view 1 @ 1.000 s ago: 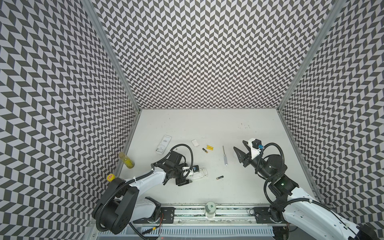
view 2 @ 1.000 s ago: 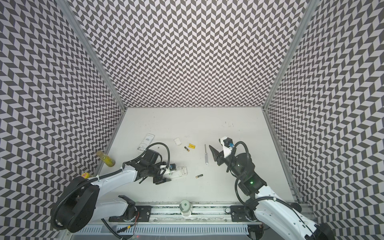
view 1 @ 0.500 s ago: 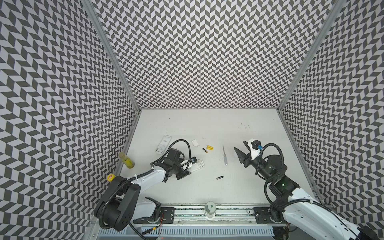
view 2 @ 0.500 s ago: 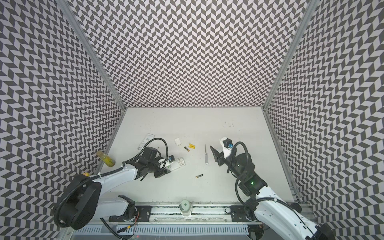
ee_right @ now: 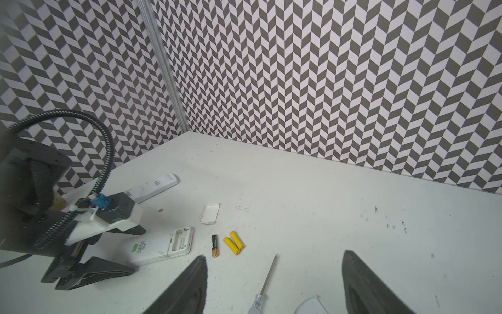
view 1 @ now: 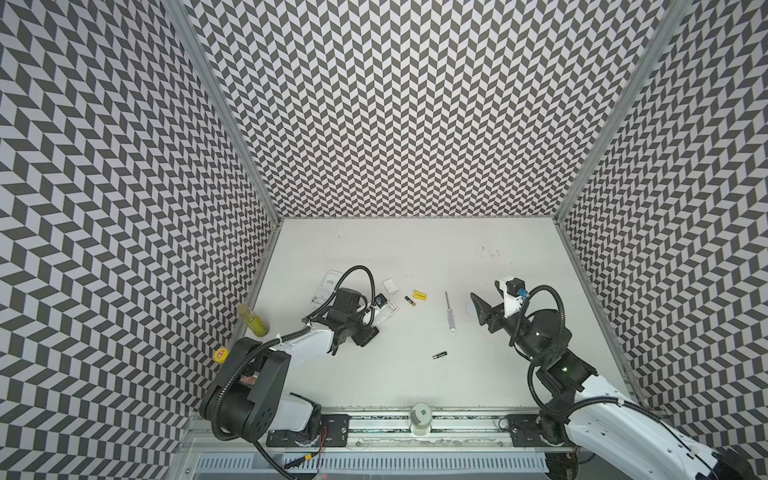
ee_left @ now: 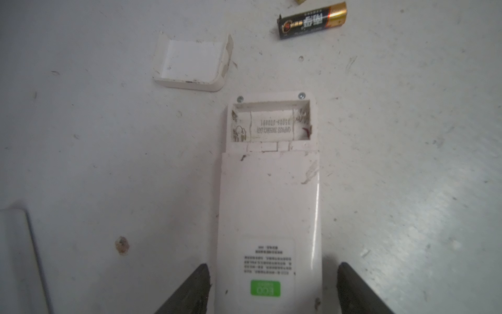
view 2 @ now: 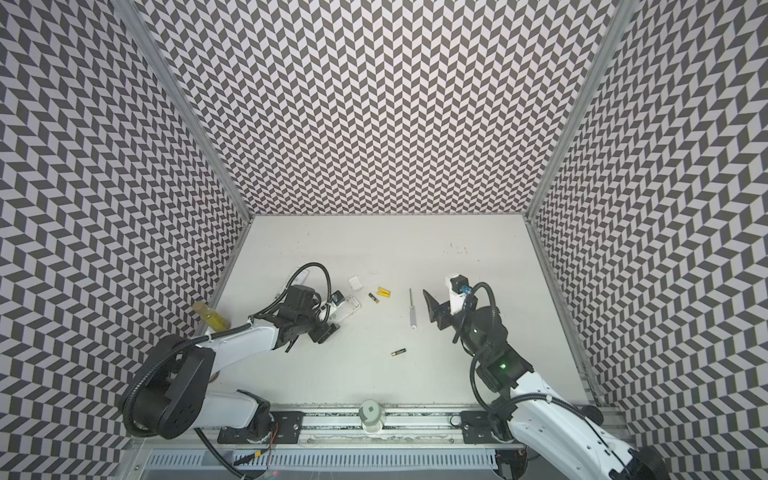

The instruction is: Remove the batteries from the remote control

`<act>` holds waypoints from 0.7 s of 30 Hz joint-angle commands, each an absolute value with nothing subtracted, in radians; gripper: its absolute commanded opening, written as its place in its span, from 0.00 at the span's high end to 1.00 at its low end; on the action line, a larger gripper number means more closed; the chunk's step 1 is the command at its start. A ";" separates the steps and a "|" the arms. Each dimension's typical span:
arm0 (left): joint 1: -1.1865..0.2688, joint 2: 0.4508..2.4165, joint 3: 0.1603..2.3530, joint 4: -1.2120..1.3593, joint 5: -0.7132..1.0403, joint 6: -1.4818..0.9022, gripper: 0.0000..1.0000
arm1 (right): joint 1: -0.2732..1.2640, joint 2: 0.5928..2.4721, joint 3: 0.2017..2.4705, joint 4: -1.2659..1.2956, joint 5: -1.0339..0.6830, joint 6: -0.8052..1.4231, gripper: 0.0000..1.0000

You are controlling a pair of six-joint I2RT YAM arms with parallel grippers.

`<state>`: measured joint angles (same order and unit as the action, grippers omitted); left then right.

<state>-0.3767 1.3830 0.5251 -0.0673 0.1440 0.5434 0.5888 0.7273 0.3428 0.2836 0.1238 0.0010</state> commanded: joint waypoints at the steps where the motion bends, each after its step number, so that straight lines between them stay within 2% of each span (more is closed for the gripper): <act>1: -0.356 1.333 0.530 -0.085 0.159 0.552 0.00 | 0.593 0.756 0.332 0.326 0.177 0.014 0.21; 4: -0.334 1.291 0.550 -0.077 0.150 0.554 0.00 | 0.593 0.793 0.329 0.350 0.216 0.017 0.13; 7: -0.314 1.251 0.559 -0.019 0.126 0.551 0.00 | 0.589 0.832 0.317 0.396 0.270 0.005 0.09; 12: -0.208 1.245 0.514 0.237 0.206 0.454 0.00 | 0.551 0.908 0.296 0.492 0.360 -0.006 0.04; 13: -0.172 1.254 0.502 0.292 0.235 0.413 0.00 | 0.535 0.927 0.293 0.512 0.374 -0.003 0.00; 18: -0.071 1.320 0.409 0.621 0.297 0.328 0.00 | 0.449 1.031 0.311 0.575 0.407 0.021 0.01; 21: -0.038 1.359 0.354 0.806 0.319 0.303 0.00 | 0.423 1.089 0.347 0.587 0.389 -0.044 0.00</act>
<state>-0.0555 1.3331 0.3939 0.5472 0.2607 0.3641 0.4393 1.0554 0.3099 0.4812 0.3702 -0.0021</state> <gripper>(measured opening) 0.995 0.995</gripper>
